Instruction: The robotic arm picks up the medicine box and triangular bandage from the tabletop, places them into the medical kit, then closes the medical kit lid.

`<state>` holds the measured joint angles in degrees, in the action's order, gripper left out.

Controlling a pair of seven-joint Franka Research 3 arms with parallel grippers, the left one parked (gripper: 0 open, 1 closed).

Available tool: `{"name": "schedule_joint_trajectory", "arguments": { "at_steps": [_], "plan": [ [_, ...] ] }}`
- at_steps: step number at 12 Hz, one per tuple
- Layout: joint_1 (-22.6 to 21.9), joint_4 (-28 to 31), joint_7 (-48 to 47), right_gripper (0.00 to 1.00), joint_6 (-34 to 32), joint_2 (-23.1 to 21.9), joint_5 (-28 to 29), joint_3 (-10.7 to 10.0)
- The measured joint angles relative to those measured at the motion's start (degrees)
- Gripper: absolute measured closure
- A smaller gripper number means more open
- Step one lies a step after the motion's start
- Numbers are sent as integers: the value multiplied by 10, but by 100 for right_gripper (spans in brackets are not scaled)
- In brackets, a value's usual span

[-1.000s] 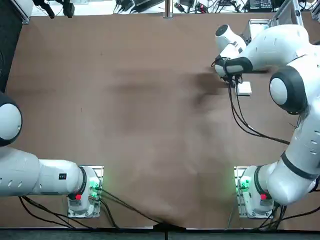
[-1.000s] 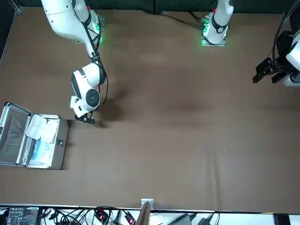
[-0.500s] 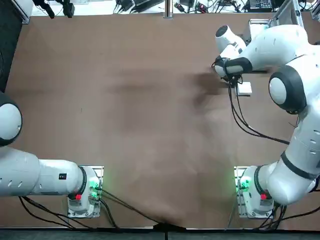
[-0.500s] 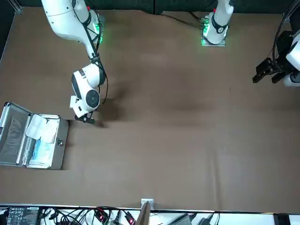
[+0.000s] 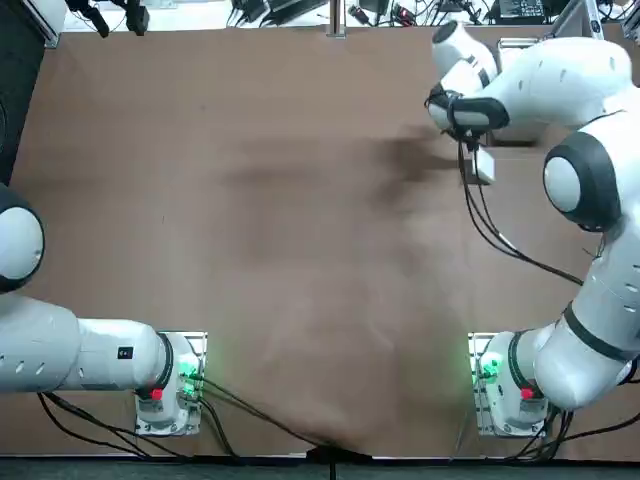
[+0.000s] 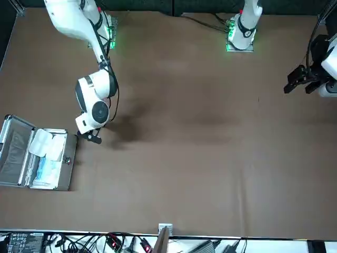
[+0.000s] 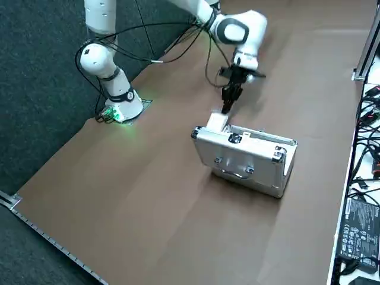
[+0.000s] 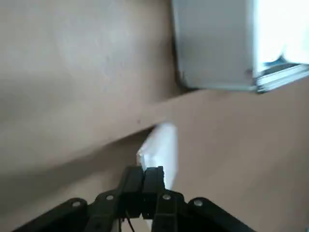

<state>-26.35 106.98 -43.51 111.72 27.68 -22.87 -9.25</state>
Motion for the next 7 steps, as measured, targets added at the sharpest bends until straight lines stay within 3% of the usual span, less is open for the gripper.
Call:
{"name": "schedule_joint_trajectory", "arguments": {
  "at_steps": [4, 7],
  "plan": [
    [1, -58, -3, 99, -47, -46, 27, -2],
    [9, -112, -3, 99, -84, -57, 27, -6]
  ]
}}
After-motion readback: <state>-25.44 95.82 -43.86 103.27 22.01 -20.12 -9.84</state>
